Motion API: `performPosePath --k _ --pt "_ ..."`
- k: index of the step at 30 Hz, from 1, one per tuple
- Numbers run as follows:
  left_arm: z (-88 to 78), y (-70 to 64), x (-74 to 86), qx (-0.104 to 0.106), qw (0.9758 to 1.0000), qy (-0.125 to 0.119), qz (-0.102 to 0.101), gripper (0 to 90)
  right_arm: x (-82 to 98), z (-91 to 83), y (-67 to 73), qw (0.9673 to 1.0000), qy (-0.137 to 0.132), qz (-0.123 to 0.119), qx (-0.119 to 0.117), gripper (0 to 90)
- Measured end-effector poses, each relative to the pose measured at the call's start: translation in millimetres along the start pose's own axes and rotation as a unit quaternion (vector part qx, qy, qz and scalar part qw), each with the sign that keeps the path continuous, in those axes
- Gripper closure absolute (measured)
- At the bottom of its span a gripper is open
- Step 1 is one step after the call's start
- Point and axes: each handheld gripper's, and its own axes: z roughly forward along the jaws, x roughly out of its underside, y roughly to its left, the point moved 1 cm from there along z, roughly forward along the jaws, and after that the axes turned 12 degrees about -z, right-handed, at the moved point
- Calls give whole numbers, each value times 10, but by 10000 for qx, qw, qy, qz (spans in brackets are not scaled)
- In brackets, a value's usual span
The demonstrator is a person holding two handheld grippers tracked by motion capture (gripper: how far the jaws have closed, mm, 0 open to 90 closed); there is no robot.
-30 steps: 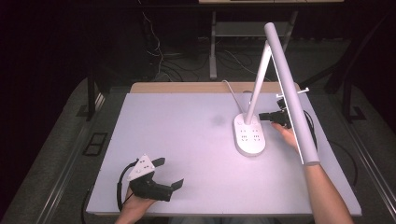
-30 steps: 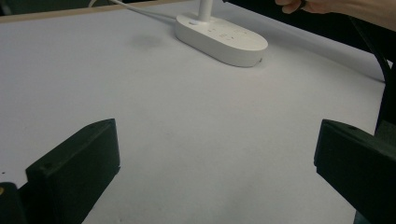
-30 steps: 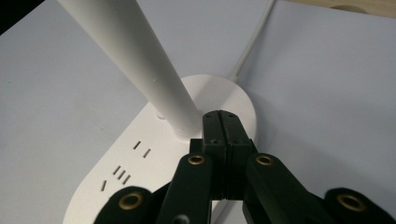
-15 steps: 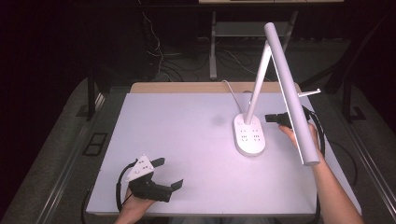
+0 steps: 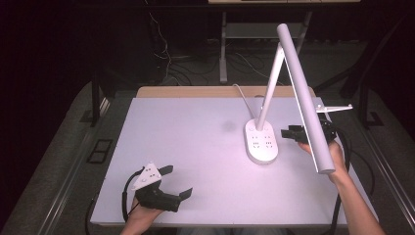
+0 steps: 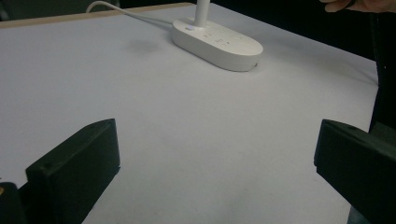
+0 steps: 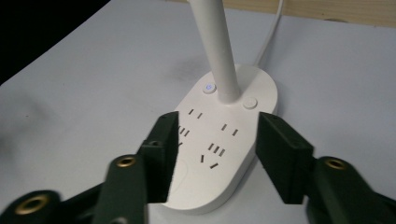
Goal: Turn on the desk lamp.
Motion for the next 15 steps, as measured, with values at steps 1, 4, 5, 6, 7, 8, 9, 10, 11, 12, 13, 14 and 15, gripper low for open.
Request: performPosePath --k 1,4,5,6,7,8,9,10,11,12,13,14,15 --pt "0 0 0 -2 10000 -1 0 0 9 -22 20 10000 -14 -23 36 383" --pt "2 2 0 -5 10000 1 2 0 34 -70 94 9999 -42 -62 76 186" --pt "3 3 0 -4 10000 -2 -1 0 41 -79 117 10000 -51 -34 50 138" --pt "3 3 0 -7 10000 -1 -6 0 51 -92 140 10000 -72 -48 36 104" --pt "3 3 0 -7 10000 2 -7 0 65 -108 171 9999 -88 -69 53 90" --pt "3 4 1 -6 10000 4 -7 0 76 -116 199 9999 -78 -108 73 7" --pt "3 3 1 -6 10000 3 -7 0 87 -118 221 9999 -46 -107 96 0" --pt "3 3 1 -5 10000 3 -6 0 107 -126 255 9999 -62 -114 86 0" --pt "3 3 1 -5 10000 3 -8 0 125 -131 277 9999 -75 -125 68 0" --pt "3 2 1 -5 10000 0 -8 0 144 -136 302 9999 -77 -117 51 0" --pt "2 2 0 -3 10000 -2 -3 0 166 -139 326 9999 -95 -111 24 0" --pt "1 1 0 -3 10000 -3 -8 0 192 -144 349 9999 -135 -107 -5 0" --pt "1 0 0 -3 10000 -2 -8 0 220 -148 372 9998 -174 -82 -38 0"
